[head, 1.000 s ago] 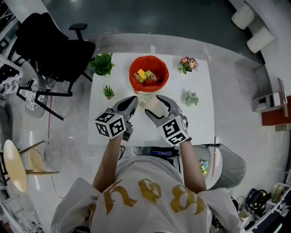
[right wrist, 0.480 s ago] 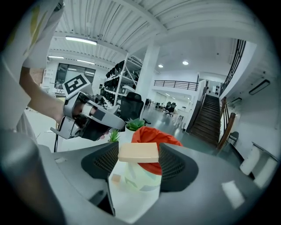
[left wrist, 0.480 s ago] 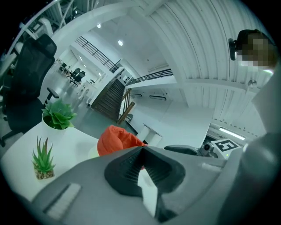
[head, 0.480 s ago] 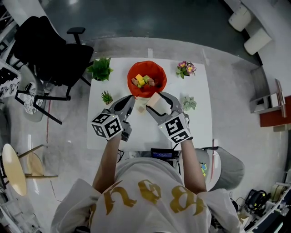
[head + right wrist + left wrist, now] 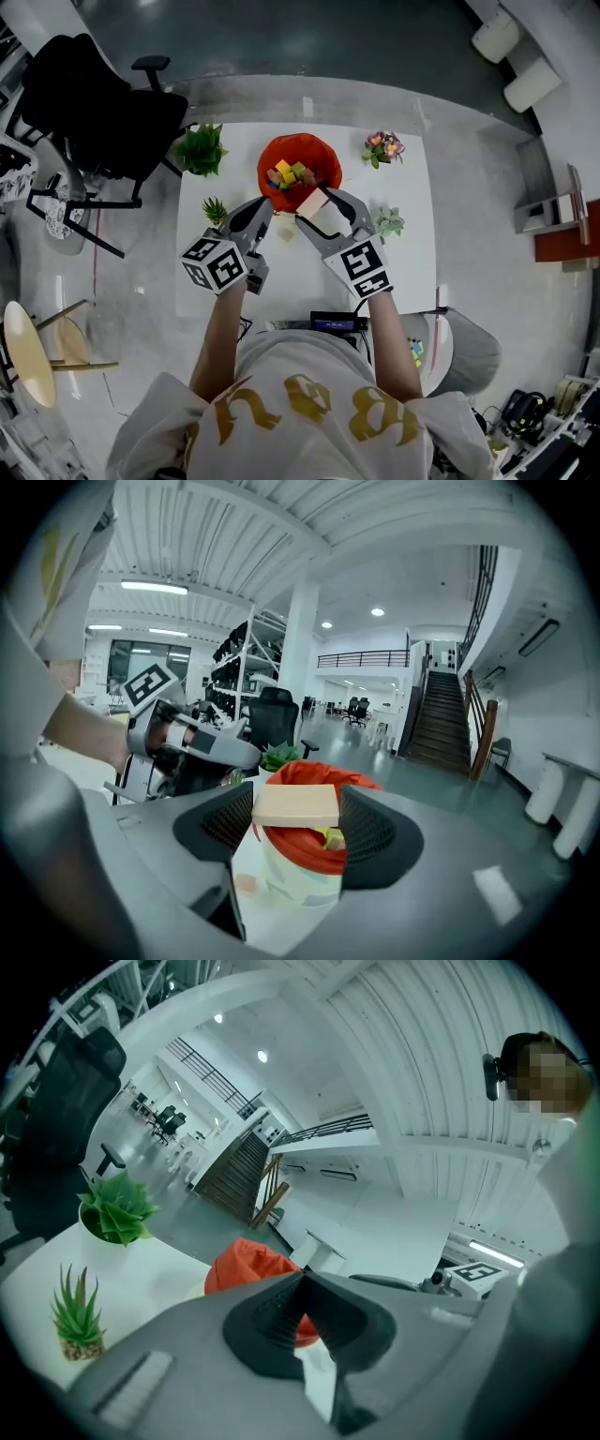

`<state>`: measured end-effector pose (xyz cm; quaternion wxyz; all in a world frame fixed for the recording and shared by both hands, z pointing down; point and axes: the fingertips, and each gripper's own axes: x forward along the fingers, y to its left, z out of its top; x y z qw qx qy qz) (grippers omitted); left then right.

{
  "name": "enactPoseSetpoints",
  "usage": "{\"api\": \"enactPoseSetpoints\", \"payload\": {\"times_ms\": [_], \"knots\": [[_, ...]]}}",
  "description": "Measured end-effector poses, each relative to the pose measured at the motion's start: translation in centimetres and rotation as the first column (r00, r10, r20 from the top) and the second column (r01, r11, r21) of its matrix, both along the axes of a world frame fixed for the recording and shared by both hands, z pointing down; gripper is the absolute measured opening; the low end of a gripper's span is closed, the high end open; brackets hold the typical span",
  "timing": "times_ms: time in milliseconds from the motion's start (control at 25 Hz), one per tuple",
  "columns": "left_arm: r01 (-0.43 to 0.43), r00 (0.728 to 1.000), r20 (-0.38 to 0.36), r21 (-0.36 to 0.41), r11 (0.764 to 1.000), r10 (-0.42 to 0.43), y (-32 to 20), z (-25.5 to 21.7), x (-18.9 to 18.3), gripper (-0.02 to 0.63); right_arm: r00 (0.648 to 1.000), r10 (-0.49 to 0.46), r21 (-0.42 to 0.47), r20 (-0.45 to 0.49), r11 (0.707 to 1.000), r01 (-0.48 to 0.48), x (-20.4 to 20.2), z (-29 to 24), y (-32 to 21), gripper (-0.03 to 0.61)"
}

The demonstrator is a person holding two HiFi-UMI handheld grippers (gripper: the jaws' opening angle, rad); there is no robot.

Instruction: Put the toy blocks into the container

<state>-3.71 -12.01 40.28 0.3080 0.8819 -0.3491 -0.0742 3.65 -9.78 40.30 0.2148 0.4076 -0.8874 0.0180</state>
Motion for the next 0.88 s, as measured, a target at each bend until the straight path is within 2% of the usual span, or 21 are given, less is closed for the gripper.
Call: {"api": "enactPoseSetpoints", "payload": {"times_ms": [160,880], "knots": [[0.003,1.000,0.003,-0.001,1.000,-0.003,-0.7,0.4,-0.1,0.000,0.998,0.033,-0.025,0.056,0.999,-0.032,0.3,-0.1,-1.3,0.313],[0.029,1.000,-0.001,-0.026,0.999,-0.029,-2.9,1.5,-0.9,0.000,0.994,0.093,-0.051,0.062,0.995,-0.090,1.1,1.2,-4.9,0.316]]}}
